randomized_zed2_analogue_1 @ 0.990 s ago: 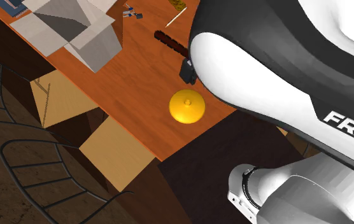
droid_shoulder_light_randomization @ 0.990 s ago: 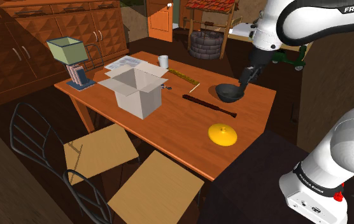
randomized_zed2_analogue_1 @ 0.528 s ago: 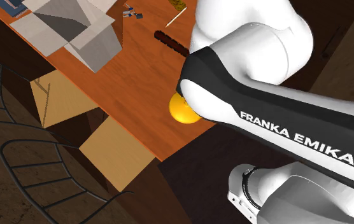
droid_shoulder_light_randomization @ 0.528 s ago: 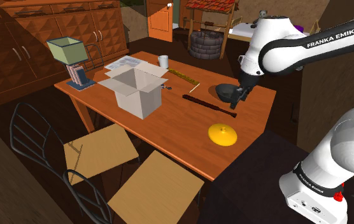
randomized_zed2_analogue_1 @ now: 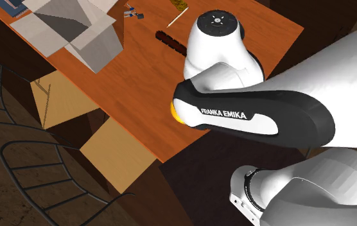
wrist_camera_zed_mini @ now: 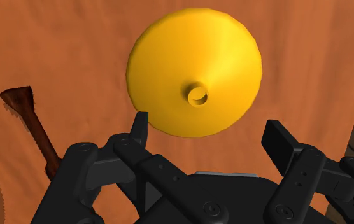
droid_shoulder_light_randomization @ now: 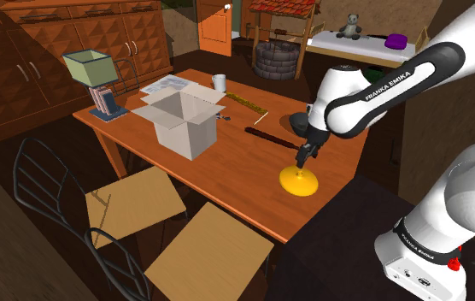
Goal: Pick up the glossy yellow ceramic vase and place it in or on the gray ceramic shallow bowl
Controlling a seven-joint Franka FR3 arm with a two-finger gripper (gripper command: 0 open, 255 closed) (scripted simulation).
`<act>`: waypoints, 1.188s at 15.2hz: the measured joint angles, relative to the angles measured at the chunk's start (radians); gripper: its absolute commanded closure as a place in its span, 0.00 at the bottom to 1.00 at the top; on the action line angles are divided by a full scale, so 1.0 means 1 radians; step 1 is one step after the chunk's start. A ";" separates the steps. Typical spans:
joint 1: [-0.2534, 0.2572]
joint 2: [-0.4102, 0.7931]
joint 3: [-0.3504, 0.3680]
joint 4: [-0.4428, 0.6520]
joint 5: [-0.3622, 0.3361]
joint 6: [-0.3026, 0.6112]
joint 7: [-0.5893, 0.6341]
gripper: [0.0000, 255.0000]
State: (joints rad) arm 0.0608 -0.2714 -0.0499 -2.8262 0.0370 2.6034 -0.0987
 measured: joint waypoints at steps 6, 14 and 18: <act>0.016 0.131 -0.006 -0.002 0.030 0.134 -0.021 0.00; 0.022 0.181 -0.008 -0.004 0.045 0.186 -0.033 0.00; 0.022 0.180 -0.007 -0.004 0.045 0.186 -0.033 1.00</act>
State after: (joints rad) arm 0.0825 -0.0912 -0.0572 -2.8300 0.0824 2.7890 -0.1318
